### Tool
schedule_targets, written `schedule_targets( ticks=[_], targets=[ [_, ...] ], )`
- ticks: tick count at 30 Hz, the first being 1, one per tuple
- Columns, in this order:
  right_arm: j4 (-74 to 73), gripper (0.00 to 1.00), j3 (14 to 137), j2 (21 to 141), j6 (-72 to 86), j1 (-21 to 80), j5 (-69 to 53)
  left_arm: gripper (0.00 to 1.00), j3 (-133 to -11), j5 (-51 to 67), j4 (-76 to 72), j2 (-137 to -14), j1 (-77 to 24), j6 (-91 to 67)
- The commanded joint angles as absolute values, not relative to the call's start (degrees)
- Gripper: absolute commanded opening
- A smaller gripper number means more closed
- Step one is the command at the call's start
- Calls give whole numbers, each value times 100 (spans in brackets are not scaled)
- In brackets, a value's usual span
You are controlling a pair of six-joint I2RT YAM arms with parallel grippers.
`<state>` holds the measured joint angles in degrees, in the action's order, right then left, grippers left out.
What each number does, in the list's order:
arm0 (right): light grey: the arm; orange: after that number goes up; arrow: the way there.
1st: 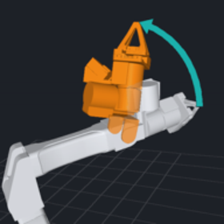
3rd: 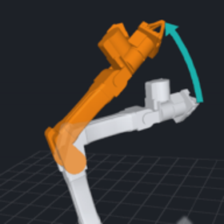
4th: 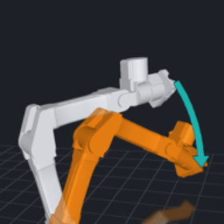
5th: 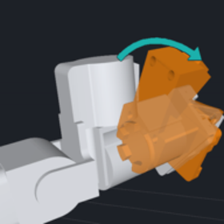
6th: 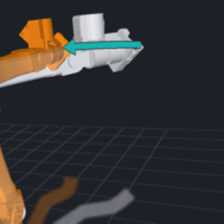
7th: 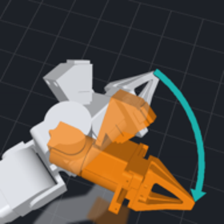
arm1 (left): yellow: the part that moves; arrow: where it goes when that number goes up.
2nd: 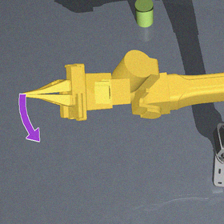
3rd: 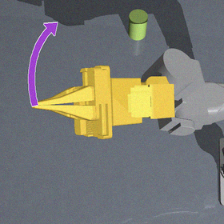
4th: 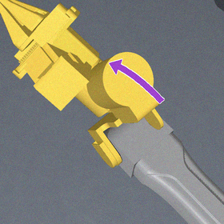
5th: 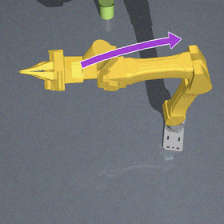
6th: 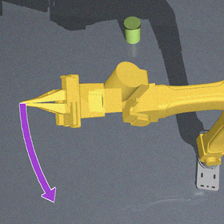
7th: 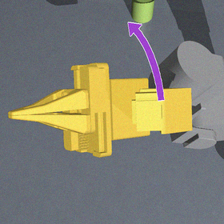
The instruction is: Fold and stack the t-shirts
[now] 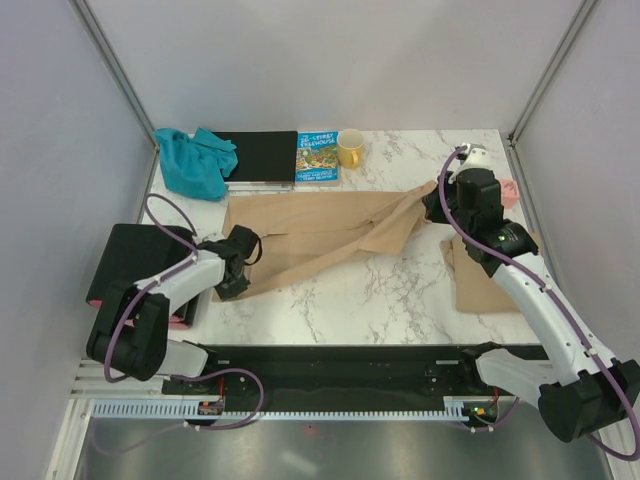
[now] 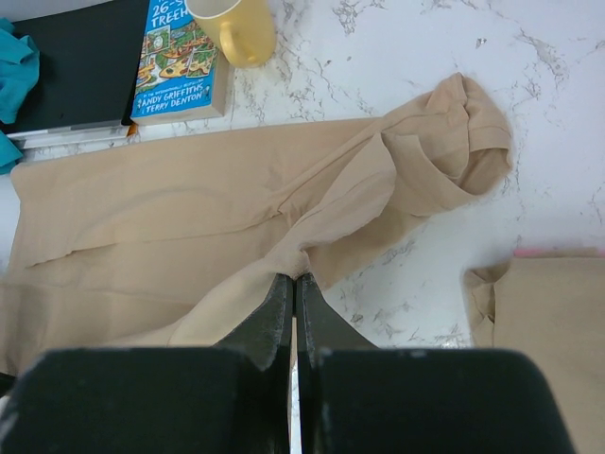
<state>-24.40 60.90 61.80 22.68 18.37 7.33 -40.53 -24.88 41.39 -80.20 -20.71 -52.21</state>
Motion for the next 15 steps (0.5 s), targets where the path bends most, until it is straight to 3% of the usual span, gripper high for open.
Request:
schedule_targets(
  ticks=[1,7,15],
  targets=[
    [-2276,0,6372,5977,2294,1793,703,31,-3788,-2540,4113,-7296,-2074,-5510],
    [-2294,0,6416,5924,2364,1767,686,32,-3797,-2768,4122,-6847,-2066,-5563],
    [-2312,0,6565,5924,2417,1740,616,36,-3806,-2619,4096,-7444,-2074,-5792]
  ],
)
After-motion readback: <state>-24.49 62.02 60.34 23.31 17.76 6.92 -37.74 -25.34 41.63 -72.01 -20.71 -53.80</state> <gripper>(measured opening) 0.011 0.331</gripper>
